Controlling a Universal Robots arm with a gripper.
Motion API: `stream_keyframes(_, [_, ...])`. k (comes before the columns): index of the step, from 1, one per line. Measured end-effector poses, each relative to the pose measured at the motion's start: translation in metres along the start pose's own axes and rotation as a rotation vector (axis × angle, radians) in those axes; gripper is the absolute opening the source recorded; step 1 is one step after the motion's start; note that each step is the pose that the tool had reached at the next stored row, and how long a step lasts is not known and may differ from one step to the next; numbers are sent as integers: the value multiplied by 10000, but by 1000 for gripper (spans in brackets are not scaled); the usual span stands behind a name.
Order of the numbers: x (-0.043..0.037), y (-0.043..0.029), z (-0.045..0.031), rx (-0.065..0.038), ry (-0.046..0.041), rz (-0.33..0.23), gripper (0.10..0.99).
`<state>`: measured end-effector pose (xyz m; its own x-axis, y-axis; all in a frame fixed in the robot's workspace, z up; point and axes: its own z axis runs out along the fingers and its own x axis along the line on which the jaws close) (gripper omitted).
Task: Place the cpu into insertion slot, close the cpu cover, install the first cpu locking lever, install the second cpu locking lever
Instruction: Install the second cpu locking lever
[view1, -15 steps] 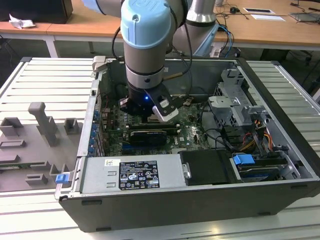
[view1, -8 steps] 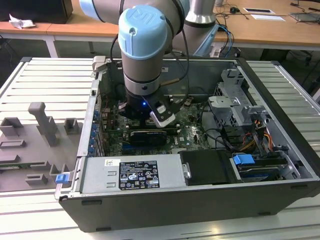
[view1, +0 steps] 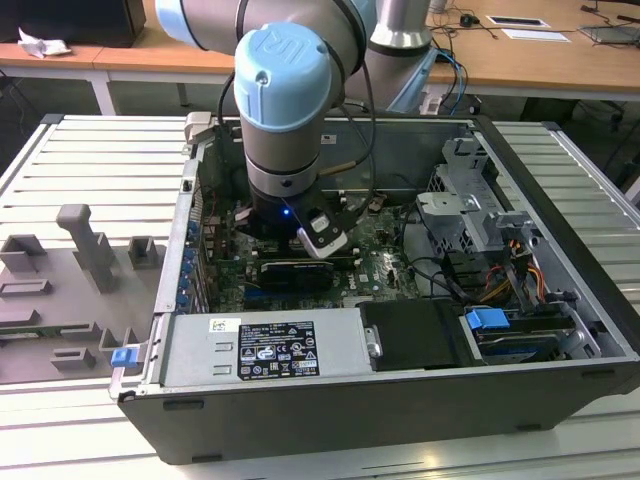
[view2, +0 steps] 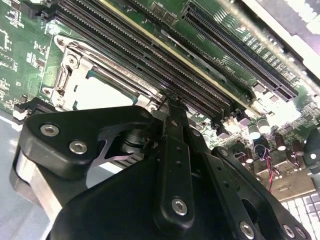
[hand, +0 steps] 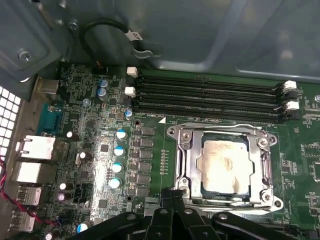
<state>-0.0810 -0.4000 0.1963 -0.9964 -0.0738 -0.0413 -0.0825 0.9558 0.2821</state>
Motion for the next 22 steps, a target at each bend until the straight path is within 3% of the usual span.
stream_keyframes(7, [8, -3, 12, -61, -4, -3, 106])
stream_keyframes(10, [6, 13, -42, -60, -2, -3, 106])
stream_keyframes(16, [0, 68, -229, -58, -7, -4, 106])
stream_keyframes(22, [-3, 90, -302, -58, -7, -4, 106])
